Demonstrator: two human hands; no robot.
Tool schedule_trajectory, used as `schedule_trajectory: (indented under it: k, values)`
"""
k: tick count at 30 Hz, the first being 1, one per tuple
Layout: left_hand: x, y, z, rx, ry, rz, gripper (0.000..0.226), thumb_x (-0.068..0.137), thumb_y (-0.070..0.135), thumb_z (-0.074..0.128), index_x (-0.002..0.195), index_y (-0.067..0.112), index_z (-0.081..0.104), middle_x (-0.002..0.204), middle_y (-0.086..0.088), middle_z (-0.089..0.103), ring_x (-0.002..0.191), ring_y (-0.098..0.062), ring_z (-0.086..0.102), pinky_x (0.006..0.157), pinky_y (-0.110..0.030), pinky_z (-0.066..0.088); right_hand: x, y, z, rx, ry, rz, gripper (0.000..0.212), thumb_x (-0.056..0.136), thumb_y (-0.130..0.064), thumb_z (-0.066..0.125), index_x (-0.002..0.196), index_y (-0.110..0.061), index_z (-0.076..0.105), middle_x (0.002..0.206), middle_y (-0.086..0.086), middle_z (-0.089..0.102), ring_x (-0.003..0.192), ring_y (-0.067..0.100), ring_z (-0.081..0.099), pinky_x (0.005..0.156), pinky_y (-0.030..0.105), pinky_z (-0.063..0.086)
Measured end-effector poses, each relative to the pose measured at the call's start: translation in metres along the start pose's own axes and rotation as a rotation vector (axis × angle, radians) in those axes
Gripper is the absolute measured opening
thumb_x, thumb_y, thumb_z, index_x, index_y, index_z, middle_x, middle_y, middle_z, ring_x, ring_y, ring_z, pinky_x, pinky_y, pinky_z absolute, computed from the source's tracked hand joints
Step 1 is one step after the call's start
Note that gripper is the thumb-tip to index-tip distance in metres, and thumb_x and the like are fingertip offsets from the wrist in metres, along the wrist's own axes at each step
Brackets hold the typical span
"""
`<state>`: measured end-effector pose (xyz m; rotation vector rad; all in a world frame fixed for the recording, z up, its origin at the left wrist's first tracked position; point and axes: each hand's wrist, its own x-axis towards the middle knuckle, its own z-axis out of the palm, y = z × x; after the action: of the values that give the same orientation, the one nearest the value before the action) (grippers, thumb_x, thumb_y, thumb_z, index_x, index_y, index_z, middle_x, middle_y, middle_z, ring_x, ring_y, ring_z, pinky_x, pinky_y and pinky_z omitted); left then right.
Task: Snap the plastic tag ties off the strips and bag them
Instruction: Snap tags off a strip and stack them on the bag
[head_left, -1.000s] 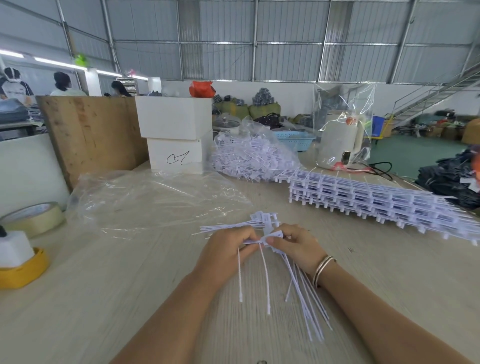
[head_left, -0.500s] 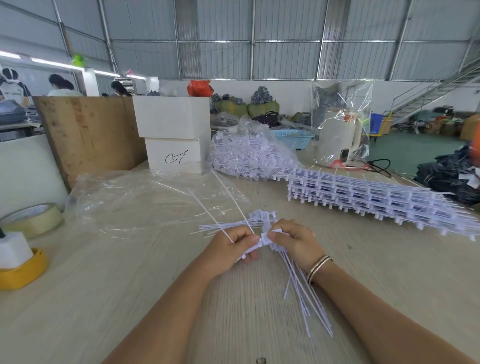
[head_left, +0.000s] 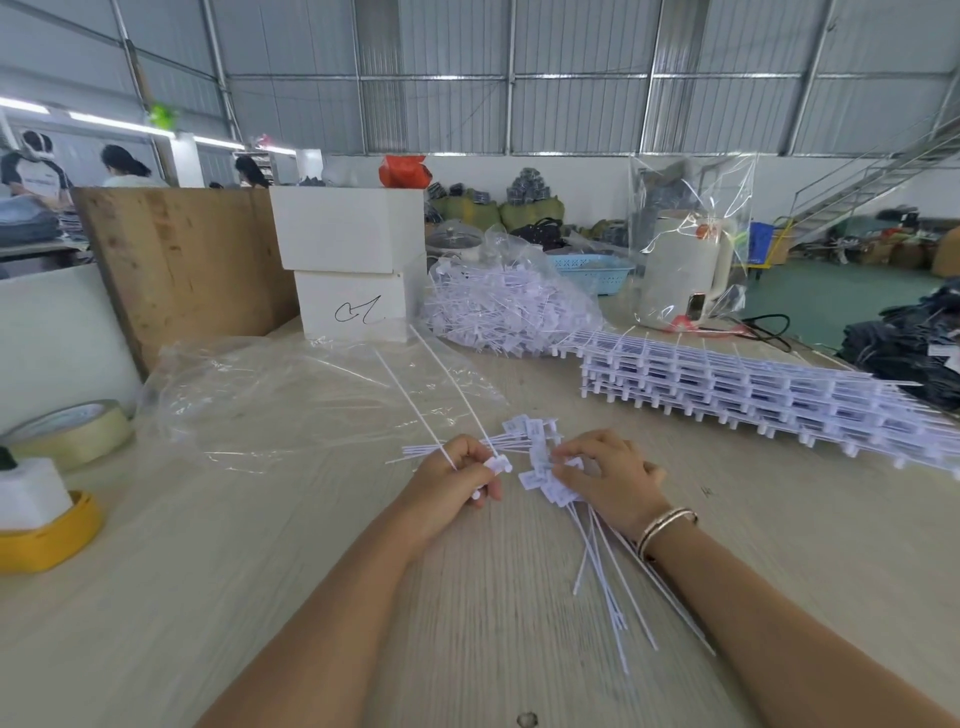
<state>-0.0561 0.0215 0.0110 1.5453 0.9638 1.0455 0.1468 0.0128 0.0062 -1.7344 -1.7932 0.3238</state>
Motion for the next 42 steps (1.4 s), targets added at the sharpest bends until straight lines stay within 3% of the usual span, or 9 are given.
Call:
schedule_trajectory:
  k: [5,9,11,16,24,29,34,38,42]
  values:
    - [-0.002,0.000,0.001,0.032,-0.091,0.024,0.008,0.090,0.006,0.059,0.085,0.012,0.062,0.085,-0.006,0.073,0.063,-0.006,0.065,0.060,-0.011,0.046,-0.006,-0.010,0.002,0.125,0.237,-0.142,0.009,0.086,-0.051,0.053,0.094,-0.048,0.055,0.108,-0.023,0.051,0.107,0.001,0.040,0.081,0.024,0.014]
    - [-0.003,0.000,0.004,0.092,-0.166,0.056,0.009,0.090,0.004,0.059,0.084,0.009,0.054,0.077,-0.004,0.070,0.059,-0.007,0.061,0.063,-0.016,0.047,-0.012,-0.019,0.006,-0.078,0.089,-0.336,0.040,0.074,-0.069,0.032,0.084,-0.042,0.060,0.089,-0.027,0.052,0.098,-0.002,0.037,0.076,0.029,0.015]
    - [-0.002,-0.001,0.005,0.135,-0.158,0.049,0.012,0.092,0.002,0.055,0.084,0.010,0.050,0.074,-0.003,0.068,0.058,-0.008,0.060,0.064,-0.019,0.046,-0.011,-0.022,0.008,-0.177,0.051,-0.415,0.036,0.083,-0.062,0.043,0.081,-0.032,0.063,0.081,-0.024,0.050,0.092,-0.002,0.036,0.076,0.031,0.015]
    - [-0.001,-0.001,0.003,0.194,-0.124,0.045,0.015,0.093,0.011,0.054,0.078,0.013,0.054,0.061,0.004,0.065,0.052,-0.010,0.056,0.055,-0.020,0.040,-0.013,-0.021,0.002,0.093,0.057,-0.270,0.019,0.089,-0.024,0.059,0.071,-0.031,0.055,0.068,-0.017,0.048,0.080,0.003,0.045,0.078,0.030,0.018]
    - [0.002,-0.003,0.006,0.242,-0.166,0.050,0.023,0.096,0.016,0.050,0.073,0.015,0.051,0.052,0.005,0.062,0.048,-0.006,0.050,0.051,-0.019,0.038,-0.018,-0.033,0.001,0.171,-0.044,-0.292,0.024,0.087,-0.028,0.063,0.071,-0.044,0.055,0.084,0.007,0.065,0.085,0.010,0.054,0.094,0.037,0.023]
    - [0.002,0.000,0.000,0.128,-0.189,0.024,0.027,0.097,0.021,0.046,0.072,0.018,0.055,0.060,0.000,0.066,0.052,-0.009,0.053,0.055,-0.016,0.041,-0.015,-0.025,0.002,0.190,-0.065,-0.304,0.018,0.089,-0.027,0.061,0.085,-0.010,0.065,0.083,0.010,0.063,0.083,0.016,0.057,0.096,0.043,0.029]
    - [0.006,0.000,0.001,0.059,-0.120,-0.039,0.026,0.095,0.015,0.047,0.070,0.016,0.054,0.053,0.002,0.060,0.049,-0.009,0.049,0.051,-0.019,0.038,-0.016,-0.025,0.004,0.146,0.042,-0.360,0.013,0.085,-0.023,0.067,0.078,-0.012,0.065,0.080,0.003,0.065,0.082,0.014,0.057,0.085,0.033,0.023]
    - [0.009,0.001,-0.013,-0.422,0.086,-0.168,0.026,0.090,0.003,0.048,0.068,0.016,0.047,0.047,0.003,0.042,0.041,-0.006,0.039,0.040,-0.017,0.029,-0.016,-0.022,0.002,0.282,0.088,-0.320,0.017,0.081,-0.020,0.071,0.068,-0.030,0.065,0.076,-0.019,0.064,0.082,0.005,0.060,0.090,0.035,0.026]
    - [0.006,-0.004,-0.005,-0.120,0.103,-0.060,0.024,0.095,0.016,0.048,0.072,0.020,0.054,0.056,0.007,0.053,0.052,-0.009,0.043,0.049,-0.020,0.033,-0.010,-0.014,-0.004,0.177,0.179,-0.300,0.024,0.086,-0.009,0.064,0.081,-0.032,0.067,0.089,-0.012,0.067,0.088,0.014,0.063,0.092,0.041,0.029]
